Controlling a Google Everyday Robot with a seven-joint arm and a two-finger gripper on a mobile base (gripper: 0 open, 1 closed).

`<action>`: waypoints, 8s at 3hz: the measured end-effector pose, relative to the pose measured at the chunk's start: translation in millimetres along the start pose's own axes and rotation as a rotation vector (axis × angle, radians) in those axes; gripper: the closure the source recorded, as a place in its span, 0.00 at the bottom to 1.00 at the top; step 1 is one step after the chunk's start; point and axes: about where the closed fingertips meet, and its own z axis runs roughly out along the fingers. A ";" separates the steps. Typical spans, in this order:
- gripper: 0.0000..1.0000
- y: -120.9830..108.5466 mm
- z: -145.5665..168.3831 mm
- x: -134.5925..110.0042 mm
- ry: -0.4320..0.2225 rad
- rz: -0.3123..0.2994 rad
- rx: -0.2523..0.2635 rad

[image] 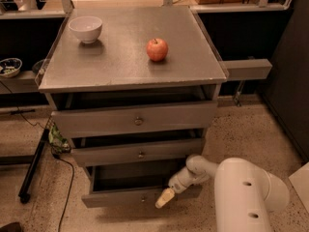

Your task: Open bottom drawer

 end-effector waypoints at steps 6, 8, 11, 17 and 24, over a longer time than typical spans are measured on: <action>0.00 13.1 -3.5 6.5 -0.009 0.000 -0.022; 0.00 15.7 -4.1 7.5 -0.012 -0.001 -0.028; 0.00 19.6 0.2 6.9 -0.004 0.000 -0.052; 0.00 23.4 -2.0 8.2 -0.002 0.012 -0.070; 0.42 28.4 -5.2 10.6 -0.006 0.002 -0.073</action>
Offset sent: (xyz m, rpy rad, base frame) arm -0.1051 -0.0358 0.0269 0.0881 0.0549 0.0023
